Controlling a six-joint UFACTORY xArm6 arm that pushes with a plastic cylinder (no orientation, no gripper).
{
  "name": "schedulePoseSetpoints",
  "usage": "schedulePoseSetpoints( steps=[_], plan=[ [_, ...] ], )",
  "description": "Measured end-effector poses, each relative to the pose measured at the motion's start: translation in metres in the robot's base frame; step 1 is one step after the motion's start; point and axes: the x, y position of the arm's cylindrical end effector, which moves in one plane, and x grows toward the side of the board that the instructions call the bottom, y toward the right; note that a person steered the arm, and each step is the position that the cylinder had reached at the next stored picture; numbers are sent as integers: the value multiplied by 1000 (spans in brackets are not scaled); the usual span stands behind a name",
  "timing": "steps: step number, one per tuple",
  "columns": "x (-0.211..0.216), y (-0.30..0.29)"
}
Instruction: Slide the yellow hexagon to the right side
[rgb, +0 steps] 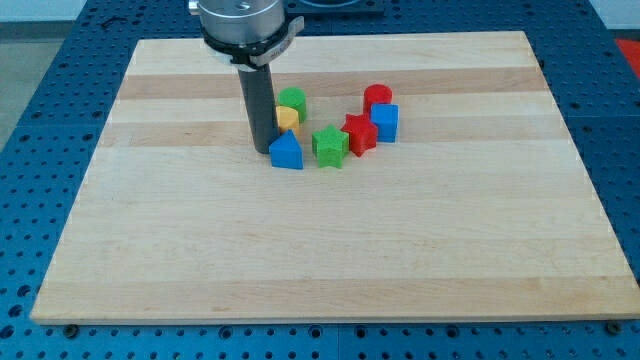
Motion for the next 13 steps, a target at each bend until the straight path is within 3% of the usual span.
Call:
schedulePoseSetpoints(
  steps=[2,3,5,8,13],
  plan=[
    [36,-46],
    [32,-56],
    [-19,-76],
    [-74,-70],
    [-74,-18]
  ],
)
